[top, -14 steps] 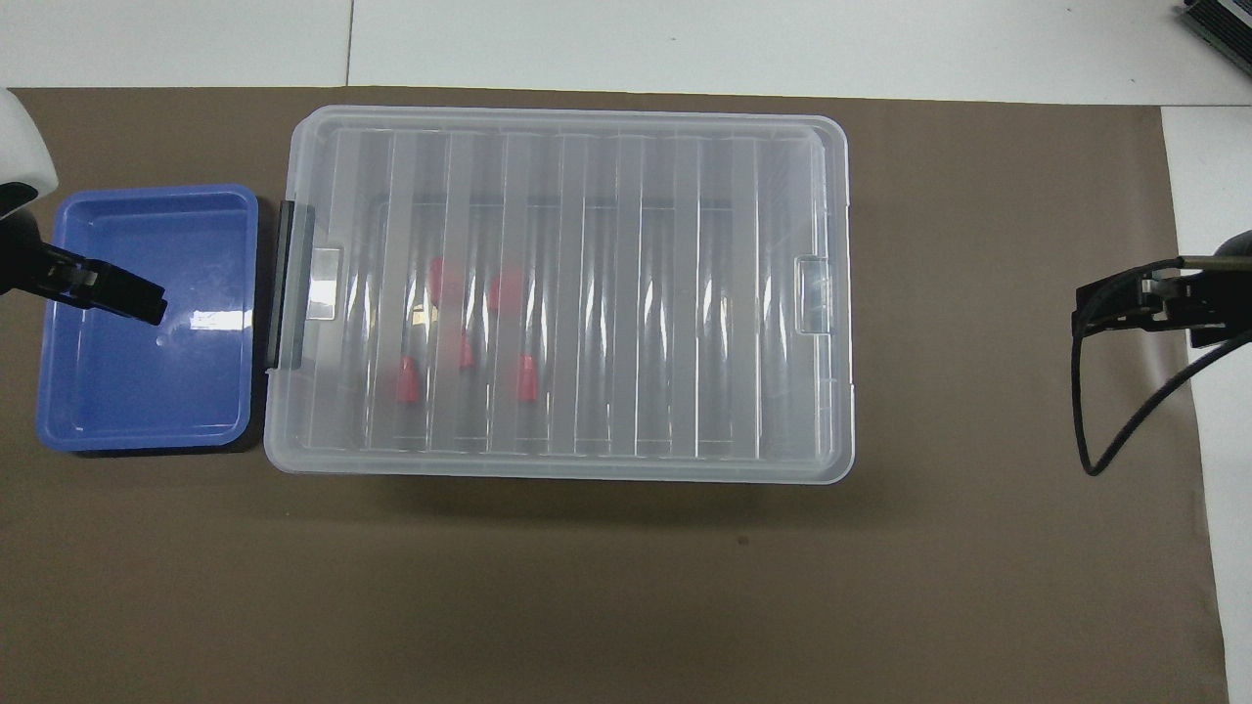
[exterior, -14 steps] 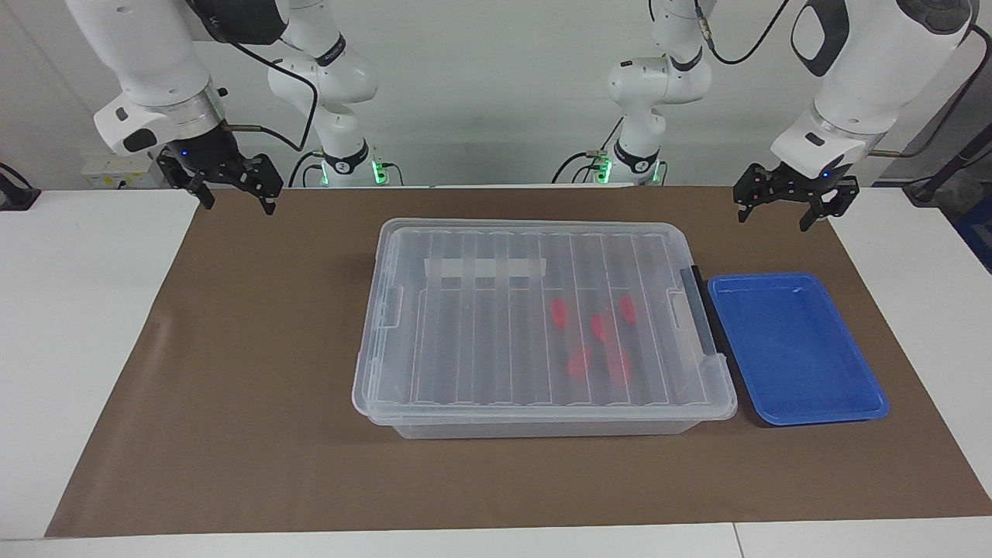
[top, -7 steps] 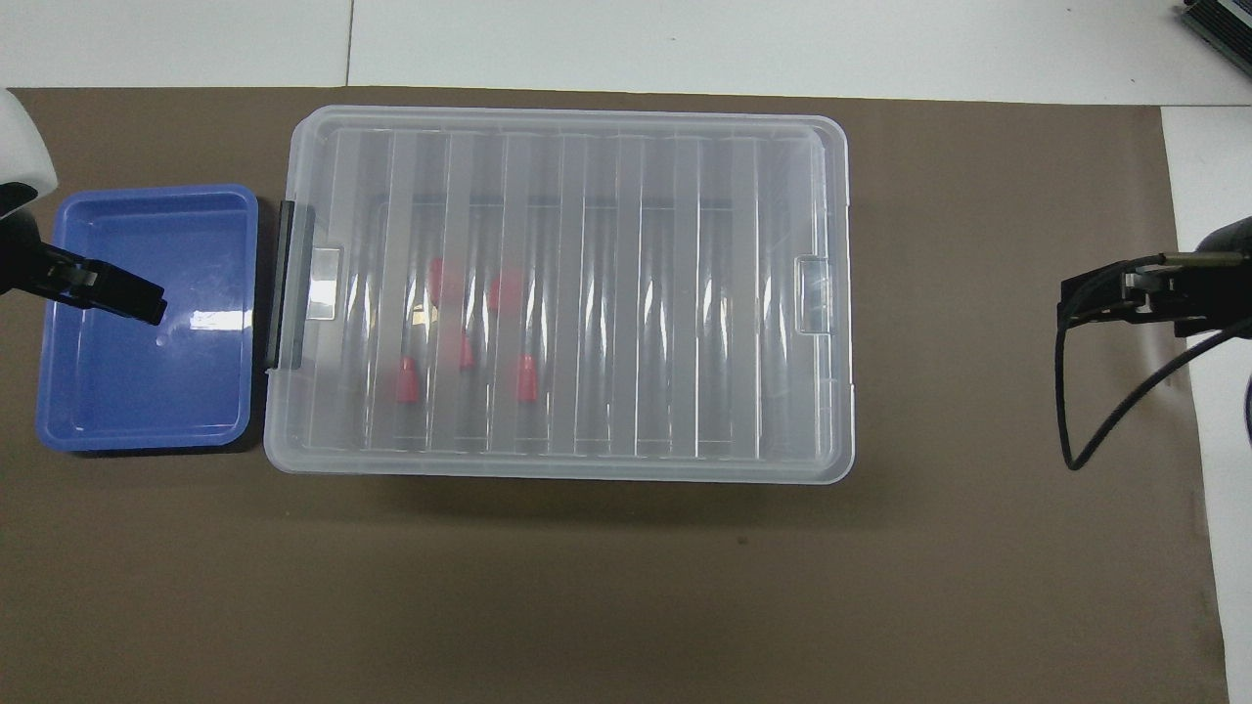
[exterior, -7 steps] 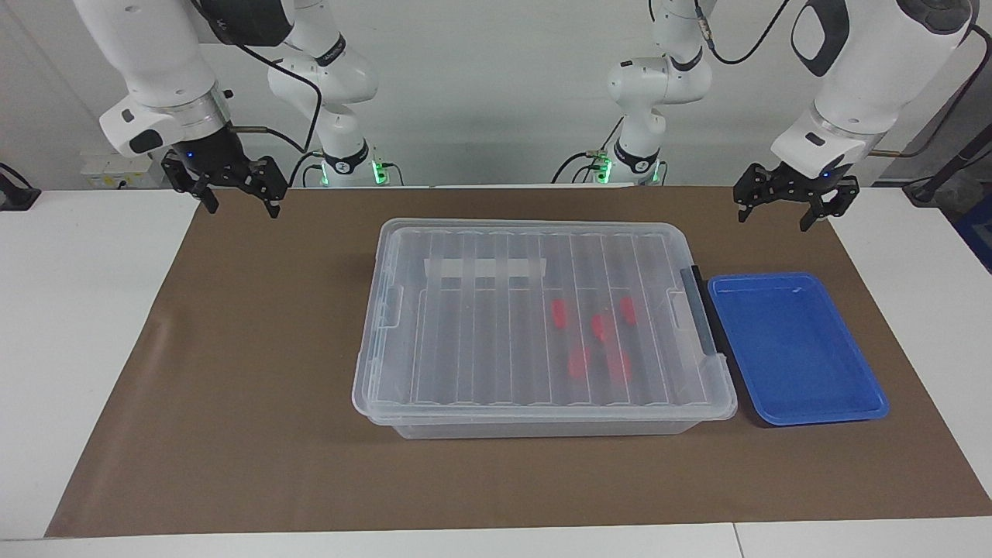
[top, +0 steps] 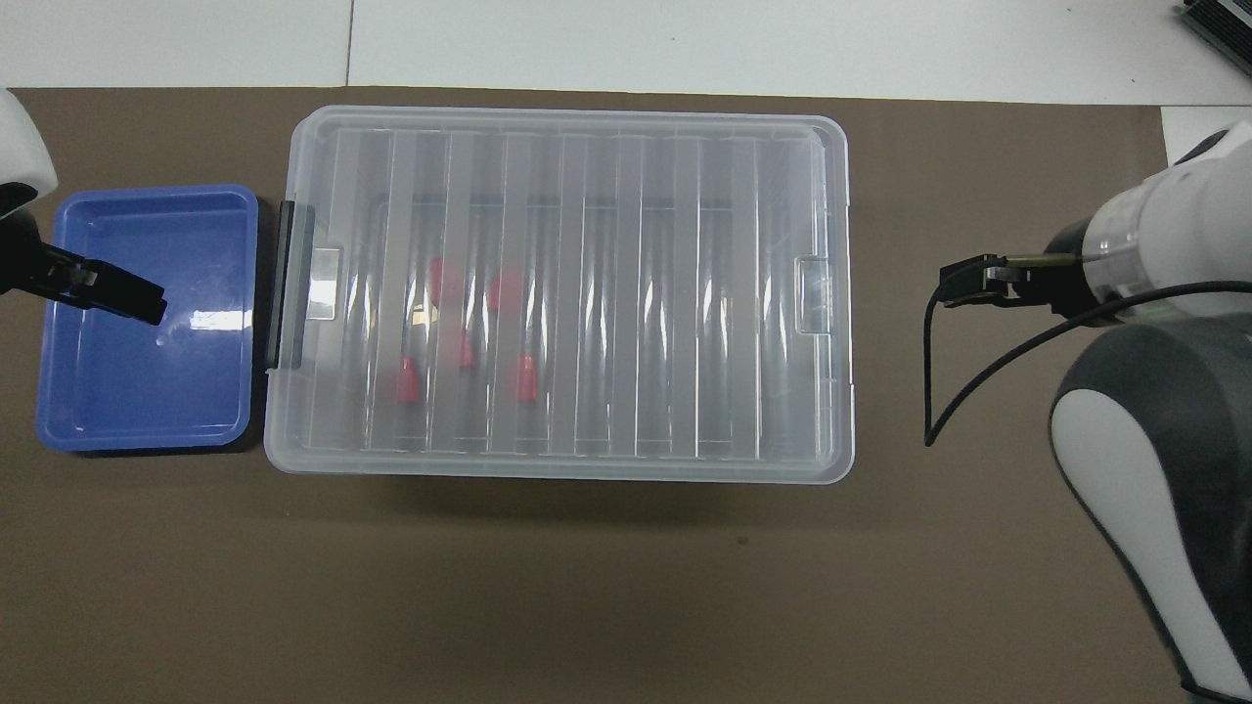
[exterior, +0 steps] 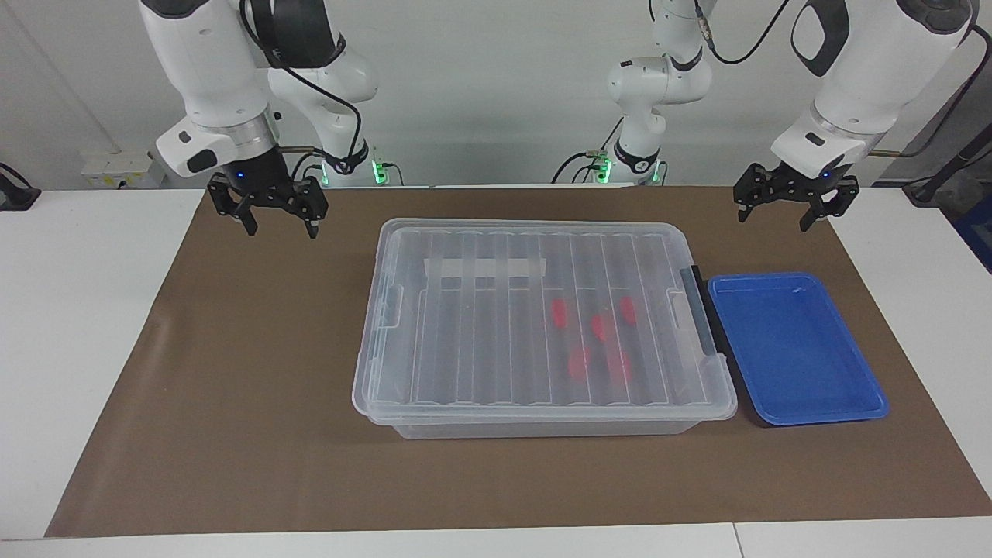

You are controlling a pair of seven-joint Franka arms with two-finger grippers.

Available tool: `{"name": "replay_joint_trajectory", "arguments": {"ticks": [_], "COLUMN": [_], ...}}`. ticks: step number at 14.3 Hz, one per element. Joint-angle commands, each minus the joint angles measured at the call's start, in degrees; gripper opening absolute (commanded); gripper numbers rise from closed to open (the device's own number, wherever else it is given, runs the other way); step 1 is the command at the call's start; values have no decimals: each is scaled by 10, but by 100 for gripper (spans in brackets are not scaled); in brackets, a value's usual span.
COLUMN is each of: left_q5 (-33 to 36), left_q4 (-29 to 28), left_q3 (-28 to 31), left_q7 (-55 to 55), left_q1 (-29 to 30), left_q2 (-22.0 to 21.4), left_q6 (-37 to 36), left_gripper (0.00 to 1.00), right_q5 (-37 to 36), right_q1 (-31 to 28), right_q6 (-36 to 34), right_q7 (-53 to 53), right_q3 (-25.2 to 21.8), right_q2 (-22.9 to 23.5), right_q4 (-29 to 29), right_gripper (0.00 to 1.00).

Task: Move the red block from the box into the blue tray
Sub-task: 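Grasp the clear lid edges with the left gripper while the right gripper grasps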

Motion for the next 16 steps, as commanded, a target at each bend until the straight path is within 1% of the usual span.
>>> {"name": "replay_joint_trajectory", "arguments": {"ticks": [1,5,9,10,12,14,16], "left_q5": [-2,-2,-4,-5,-5,-5,-5], "left_q4": [-14,-15,-22,-27,-42,-49,-49], "left_q3": [1,0,-2,-3,-6,-5,-6], "left_q7": [-6,-5,-12,-29,-116,-185,-246], "left_q1": [0,-6,-9,-9,-17,-49,-84], "left_q2": [-16,-20,-23,-26,-29,-33,-33], "left_q6": [-1,-9,-1,5,35,53,54], "left_gripper": [100,100,100,100,100,100,100], "right_q5": [5,4,4,4,3,-2,-5], "right_q1": [-4,-1,-1,1,1,1,0], "right_q6": [55,101,121,122,120,113,101], "right_q7": [33,40,34,33,31,30,19], "right_q3": [28,47,47,47,47,47,46], "right_q2": [21,63,76,80,83,82,81], "right_q4": [-21,-28,-46,-47,-49,-50,-50], "right_gripper": [100,99,98,98,98,98,98]}}
